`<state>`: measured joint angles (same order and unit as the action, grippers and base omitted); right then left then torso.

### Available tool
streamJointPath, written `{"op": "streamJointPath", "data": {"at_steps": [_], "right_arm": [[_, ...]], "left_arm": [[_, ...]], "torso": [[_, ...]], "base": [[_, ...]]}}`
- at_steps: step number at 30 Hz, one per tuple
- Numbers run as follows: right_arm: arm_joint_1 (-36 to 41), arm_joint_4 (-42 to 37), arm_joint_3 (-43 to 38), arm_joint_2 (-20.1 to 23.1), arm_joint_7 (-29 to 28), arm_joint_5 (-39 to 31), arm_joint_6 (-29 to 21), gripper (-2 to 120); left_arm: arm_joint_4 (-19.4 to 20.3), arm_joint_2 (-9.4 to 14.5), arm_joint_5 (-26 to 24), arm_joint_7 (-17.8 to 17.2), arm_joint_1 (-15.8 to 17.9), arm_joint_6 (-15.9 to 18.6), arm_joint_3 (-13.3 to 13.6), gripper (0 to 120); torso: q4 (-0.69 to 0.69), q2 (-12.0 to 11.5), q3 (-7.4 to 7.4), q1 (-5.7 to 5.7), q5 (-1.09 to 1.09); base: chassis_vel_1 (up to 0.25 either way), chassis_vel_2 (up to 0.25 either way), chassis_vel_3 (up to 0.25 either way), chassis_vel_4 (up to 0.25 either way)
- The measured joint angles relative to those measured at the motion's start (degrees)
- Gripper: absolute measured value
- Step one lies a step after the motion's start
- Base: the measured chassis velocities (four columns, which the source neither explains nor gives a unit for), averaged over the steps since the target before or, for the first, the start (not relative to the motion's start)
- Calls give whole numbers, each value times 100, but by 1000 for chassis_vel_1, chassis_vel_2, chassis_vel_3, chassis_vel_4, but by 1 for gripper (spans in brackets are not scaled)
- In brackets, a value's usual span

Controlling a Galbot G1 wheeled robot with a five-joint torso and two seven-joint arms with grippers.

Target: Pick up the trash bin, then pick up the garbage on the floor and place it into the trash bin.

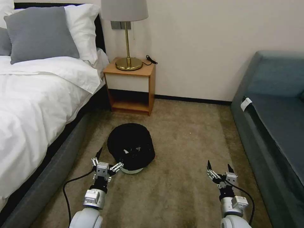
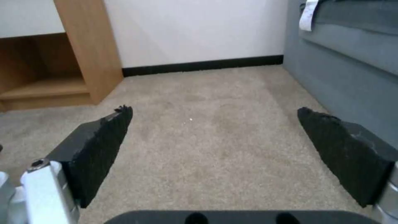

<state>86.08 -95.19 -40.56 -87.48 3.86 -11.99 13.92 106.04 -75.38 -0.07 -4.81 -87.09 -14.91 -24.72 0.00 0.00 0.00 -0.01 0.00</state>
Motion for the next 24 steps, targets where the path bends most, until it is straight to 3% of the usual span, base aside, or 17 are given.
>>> {"op": "streamJointPath", "data": {"at_steps": [24], "right_arm": [[-2, 2, 0, 1, 0, 0, -6, 100]], "left_arm": [[-1, 0, -4, -3, 3, 7, -1, 100]], "torso": [[0, 0, 0, 1, 0]], "base": [[2, -3, -3, 3]]}}
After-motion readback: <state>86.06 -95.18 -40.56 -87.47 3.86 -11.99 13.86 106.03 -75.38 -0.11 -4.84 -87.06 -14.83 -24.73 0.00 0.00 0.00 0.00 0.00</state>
